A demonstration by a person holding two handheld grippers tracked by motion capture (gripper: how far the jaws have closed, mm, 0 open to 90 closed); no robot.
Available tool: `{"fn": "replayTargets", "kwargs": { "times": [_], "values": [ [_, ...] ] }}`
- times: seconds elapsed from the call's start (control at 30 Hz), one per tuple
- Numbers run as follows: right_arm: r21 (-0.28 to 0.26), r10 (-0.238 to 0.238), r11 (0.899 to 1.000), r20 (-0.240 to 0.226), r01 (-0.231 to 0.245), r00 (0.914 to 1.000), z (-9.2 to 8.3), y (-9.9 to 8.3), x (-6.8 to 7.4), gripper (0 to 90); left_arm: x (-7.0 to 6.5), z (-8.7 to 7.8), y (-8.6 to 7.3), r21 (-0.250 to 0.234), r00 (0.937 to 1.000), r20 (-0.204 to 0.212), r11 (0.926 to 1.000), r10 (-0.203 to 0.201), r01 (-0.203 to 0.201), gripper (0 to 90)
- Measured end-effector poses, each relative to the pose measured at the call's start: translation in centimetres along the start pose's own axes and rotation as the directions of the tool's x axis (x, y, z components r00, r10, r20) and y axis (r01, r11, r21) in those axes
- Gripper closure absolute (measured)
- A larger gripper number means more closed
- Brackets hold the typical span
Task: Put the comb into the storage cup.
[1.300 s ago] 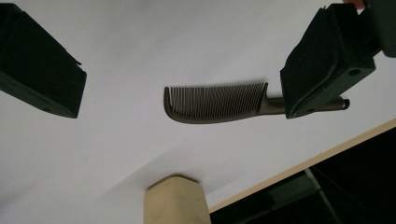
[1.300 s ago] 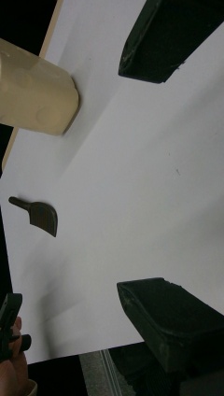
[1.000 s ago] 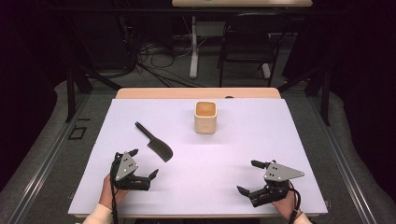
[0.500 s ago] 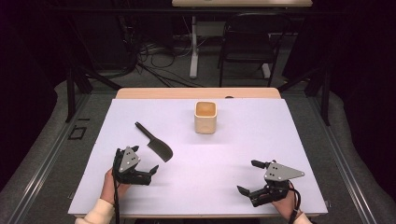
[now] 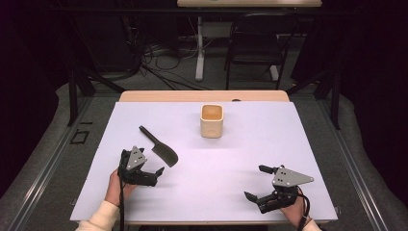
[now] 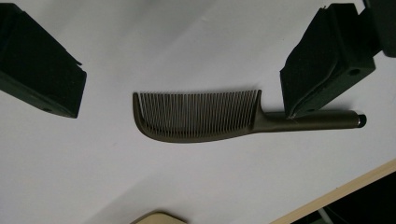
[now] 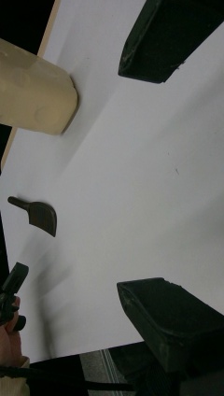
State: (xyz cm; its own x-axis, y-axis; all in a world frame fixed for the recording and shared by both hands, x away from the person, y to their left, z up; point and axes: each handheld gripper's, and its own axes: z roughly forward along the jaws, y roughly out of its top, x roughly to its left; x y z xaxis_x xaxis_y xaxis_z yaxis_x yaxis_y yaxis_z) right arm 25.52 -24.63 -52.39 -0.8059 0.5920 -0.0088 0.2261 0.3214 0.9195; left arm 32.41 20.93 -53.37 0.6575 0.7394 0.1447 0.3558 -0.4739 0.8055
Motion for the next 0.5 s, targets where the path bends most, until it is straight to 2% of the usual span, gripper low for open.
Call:
{"fn": "replayTargets", "kwargs": {
  "times": [0.27,0.3,0.5],
  "values": [
    [-0.004,0.0,1.0,-0.007,0.0,1.0,0.1,0.0,0.1,0.0,0.7,0.4,0.5,0.0,0.9999,-0.011,1.0,0.003,-0.003,0.2],
    [-0.004,-0.001,1.0,-0.008,0.001,1.0,0.0,0.0,0.0,0.0,0.9,0.6,0.6,0.01,0.9995,-0.025,0.9997,0.021,-0.02,0.2],
    [-0.003,0.001,1.0,-0.009,-0.001,1.0,0.1,0.0,0.0,0.0,1.5,1.3,0.9,0.021,0.9991,-0.032,0.9994,0.028,-0.027,0.2]
  ]
}}
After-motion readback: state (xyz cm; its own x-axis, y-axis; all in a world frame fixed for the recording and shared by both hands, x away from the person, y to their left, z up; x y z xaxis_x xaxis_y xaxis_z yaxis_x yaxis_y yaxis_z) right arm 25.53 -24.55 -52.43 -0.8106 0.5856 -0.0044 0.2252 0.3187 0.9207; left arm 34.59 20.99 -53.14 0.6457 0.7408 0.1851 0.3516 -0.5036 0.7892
